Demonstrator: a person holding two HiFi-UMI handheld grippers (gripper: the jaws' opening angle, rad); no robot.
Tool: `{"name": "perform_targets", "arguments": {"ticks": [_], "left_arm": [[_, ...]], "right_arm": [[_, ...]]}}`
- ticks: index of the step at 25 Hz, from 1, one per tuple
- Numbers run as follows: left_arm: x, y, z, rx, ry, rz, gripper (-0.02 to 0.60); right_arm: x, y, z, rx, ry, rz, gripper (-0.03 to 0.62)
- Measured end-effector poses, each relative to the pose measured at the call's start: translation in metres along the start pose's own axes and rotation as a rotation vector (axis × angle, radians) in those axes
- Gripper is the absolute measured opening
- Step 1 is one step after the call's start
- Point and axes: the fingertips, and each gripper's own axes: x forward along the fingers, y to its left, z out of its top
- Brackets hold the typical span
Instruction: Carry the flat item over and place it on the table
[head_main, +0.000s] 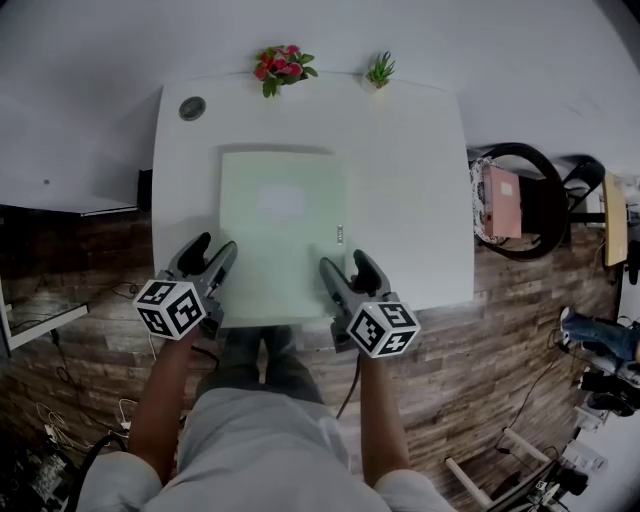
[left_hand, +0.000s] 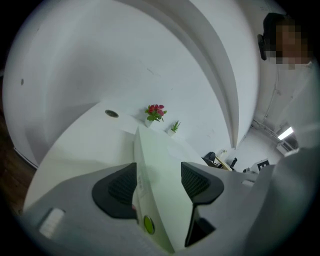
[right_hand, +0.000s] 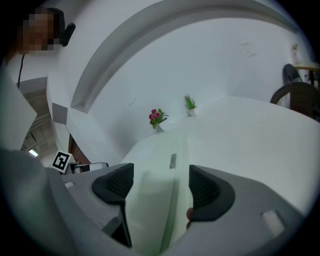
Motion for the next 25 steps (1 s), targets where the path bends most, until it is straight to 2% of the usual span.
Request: {"name": "perform_targets", "arguments": {"ticks": [1,5,9,17,25], "left_arm": [[-0.004,-0.002,0.005,0.014,-0.020,0.003,0.269],[-0.017,-0.008,0.019,0.060,-0.059,0.011,0.203],[-0.027,-0.012,0.028,0.097,-0.093,0.029,0.114],[-0.051,-0.026,0.045,0.141,-0.150,0.034,0.025],[-0.075,-0.045,0.068,0.186,-0.220,0.020,0.008]], "right_arm": [[-0.003,0.002,0.002,-0.009,-0.011,-0.006,0.342],[-0.016,0.006,0.015,-0.029,-0.072,-0.046,0.223],[-0.026,0.013,0.030,-0.049,-0.121,-0.056,0.137],[-0.049,0.030,0.047,-0.080,-0.183,-0.080,0.015],[-0.067,0.057,0.068,-0.126,-0.237,-0.064,0.003]]}}
